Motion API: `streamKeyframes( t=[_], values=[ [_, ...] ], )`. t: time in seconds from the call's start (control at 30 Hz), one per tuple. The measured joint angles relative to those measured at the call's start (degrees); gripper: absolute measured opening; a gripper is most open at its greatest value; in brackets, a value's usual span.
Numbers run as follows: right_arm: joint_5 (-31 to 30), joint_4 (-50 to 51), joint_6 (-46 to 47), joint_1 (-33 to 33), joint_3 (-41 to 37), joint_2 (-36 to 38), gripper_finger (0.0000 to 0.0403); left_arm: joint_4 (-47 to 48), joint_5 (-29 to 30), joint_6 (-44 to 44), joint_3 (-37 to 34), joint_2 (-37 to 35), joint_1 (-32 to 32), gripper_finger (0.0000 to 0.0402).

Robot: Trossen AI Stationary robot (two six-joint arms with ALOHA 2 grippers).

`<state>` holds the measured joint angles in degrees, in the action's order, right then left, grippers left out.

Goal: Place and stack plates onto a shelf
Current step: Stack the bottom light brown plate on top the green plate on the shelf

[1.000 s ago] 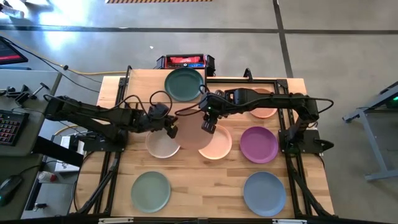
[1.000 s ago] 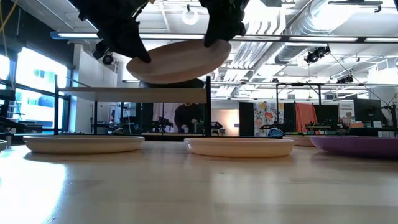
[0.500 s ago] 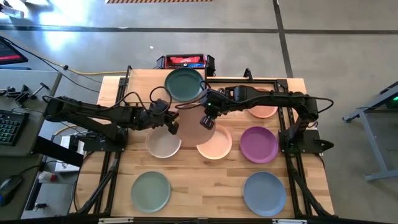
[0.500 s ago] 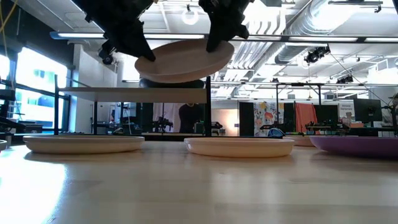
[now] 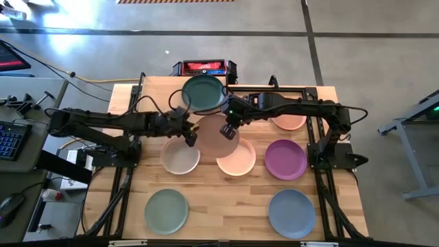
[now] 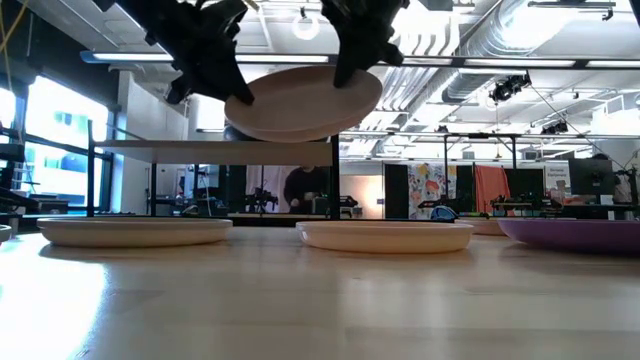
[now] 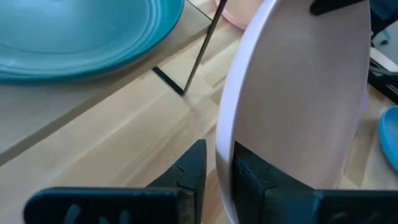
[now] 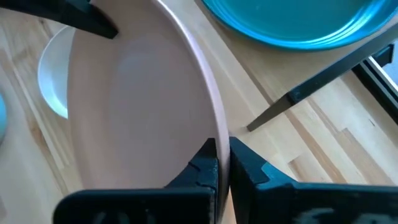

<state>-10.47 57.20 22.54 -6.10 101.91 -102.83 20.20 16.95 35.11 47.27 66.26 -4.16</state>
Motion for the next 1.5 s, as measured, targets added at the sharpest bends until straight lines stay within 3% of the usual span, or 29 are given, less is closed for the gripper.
streamKeyframes(
  t=[0.3,0.43,0.93,1.5],
  values=[
    [0.0,0.1,2.5,-0.3,0.0,0.0,0.0000,-4.0,-12.4,-1.1,0.0,-0.1,-5.6,0.0097],
    [-0.5,-0.1,3.1,-0.3,0.0,0.0,0.0000,-3.8,-15.0,-2.1,0.0,-1.2,-7.3,0.0103],
    [0.5,-1.9,3.1,-3.6,0.0,0.0,0.0000,-3.7,-12.0,-8.4,-0.1,-14.1,-10.9,0.0097],
    [12.7,-22.6,0.3,-20.4,0.0,0.0,0.0000,-3.7,-1.5,-13.3,-0.1,-18.0,-10.9,0.0097]
  ],
)
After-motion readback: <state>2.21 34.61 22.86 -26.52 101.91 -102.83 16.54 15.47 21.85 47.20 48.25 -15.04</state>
